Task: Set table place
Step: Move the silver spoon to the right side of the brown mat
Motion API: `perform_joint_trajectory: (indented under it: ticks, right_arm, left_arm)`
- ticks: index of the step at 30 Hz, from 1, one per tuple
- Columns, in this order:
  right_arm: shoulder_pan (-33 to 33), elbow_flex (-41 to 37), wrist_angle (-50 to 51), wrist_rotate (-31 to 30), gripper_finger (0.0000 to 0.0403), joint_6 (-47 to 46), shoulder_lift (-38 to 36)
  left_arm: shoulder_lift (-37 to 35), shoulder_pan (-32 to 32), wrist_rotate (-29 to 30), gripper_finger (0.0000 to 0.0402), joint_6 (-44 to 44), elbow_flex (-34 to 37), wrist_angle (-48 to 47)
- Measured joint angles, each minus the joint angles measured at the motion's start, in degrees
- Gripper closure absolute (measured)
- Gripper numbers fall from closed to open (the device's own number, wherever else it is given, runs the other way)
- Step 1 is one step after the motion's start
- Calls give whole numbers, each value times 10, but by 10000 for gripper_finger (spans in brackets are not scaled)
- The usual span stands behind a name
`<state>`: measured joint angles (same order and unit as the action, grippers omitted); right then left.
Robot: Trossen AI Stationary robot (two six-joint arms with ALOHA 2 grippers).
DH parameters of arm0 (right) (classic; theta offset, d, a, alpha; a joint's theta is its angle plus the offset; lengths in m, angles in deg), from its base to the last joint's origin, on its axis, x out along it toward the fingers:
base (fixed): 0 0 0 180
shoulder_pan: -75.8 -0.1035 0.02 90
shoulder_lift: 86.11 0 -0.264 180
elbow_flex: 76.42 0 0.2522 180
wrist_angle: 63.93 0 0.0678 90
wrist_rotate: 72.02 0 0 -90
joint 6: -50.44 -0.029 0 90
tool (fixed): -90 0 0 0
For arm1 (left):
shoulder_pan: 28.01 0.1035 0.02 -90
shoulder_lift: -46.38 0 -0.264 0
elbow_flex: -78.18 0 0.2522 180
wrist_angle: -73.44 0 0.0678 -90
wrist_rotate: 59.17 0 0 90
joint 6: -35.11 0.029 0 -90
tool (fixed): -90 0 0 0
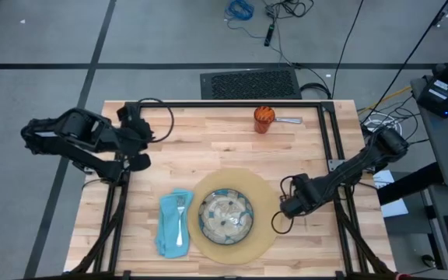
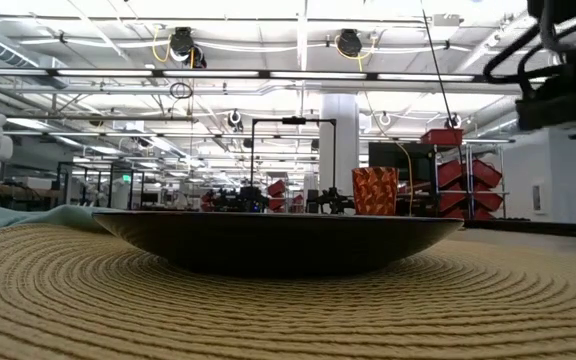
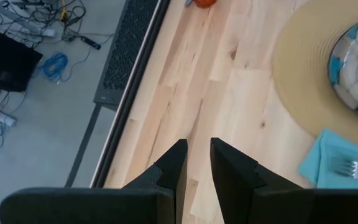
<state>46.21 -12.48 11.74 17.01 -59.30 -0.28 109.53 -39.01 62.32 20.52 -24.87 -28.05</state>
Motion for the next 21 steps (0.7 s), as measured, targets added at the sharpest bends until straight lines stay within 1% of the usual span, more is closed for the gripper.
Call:
perform_joint_trajectory:
  ticks: [3,6,10,14,21]
  right_arm:
    - [0,0,36,43,403,4,12]
    - [0,-11,36,82,403,14,22]
    - [-4,-46,-4,140,403,18,32]
    - [-11,-73,-76,151,403,15,45]
    - [-12,-76,-86,156,398,25,69]
  left_arm:
    - [0,0,0,346,0,19,0]
    - [0,0,-10,346,0,33,2]
    - [0,0,-13,346,0,44,3]
    - [0,0,-13,346,0,45,5]
    - [-2,0,-13,346,4,45,21]
